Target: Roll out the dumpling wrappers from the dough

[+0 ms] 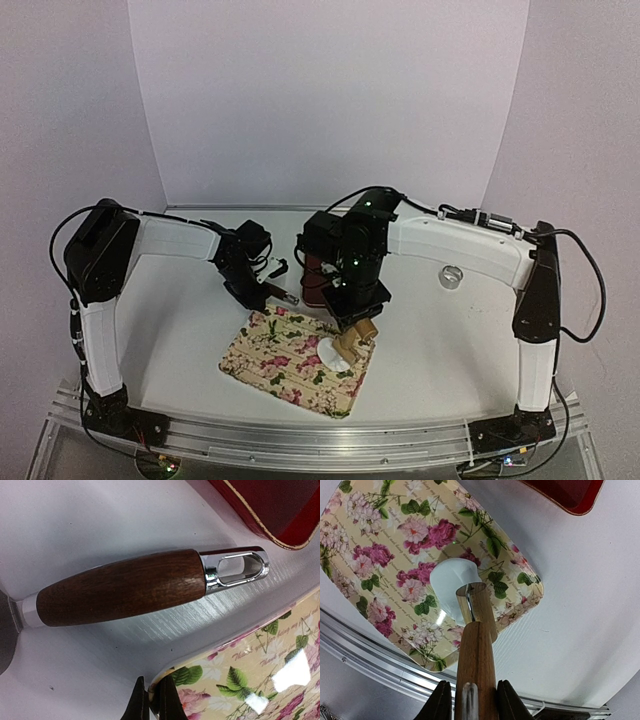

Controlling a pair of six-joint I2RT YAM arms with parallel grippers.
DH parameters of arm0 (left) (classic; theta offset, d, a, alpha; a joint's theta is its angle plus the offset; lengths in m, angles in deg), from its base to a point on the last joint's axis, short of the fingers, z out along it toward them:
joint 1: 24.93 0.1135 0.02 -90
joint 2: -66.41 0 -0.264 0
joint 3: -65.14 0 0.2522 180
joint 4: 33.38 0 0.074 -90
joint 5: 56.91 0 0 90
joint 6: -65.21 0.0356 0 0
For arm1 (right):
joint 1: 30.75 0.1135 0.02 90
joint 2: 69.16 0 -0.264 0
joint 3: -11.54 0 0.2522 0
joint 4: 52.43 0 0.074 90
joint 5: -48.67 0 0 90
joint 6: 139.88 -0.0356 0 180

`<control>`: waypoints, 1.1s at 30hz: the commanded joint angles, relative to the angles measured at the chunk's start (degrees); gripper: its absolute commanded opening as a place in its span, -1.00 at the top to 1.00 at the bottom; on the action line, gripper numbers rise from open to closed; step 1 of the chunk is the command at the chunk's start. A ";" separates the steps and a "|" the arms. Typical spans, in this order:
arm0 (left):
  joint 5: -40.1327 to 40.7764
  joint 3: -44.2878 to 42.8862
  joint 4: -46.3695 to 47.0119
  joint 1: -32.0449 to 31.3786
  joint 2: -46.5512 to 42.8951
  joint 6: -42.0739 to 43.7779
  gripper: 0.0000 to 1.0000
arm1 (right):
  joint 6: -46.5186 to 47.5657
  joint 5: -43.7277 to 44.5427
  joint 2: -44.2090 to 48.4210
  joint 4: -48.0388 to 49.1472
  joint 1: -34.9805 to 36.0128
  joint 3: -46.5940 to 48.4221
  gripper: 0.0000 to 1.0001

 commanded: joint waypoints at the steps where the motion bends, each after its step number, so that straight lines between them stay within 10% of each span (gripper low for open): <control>1: 4.09 0.37 -1.43 0.36 4.02 0.51 1.00 | 1.23 -2.91 -1.87 -11.17 1.04 -0.84 1.00; 26: 2.87 -7.10 -0.38 0.36 8.35 5.07 0.98 | -4.76 2.03 -1.87 -12.24 2.51 3.66 1.00; 33: 2.06 -14.77 -0.78 0.37 9.81 6.47 0.45 | -6.63 4.99 4.48 -17.79 2.58 4.39 1.00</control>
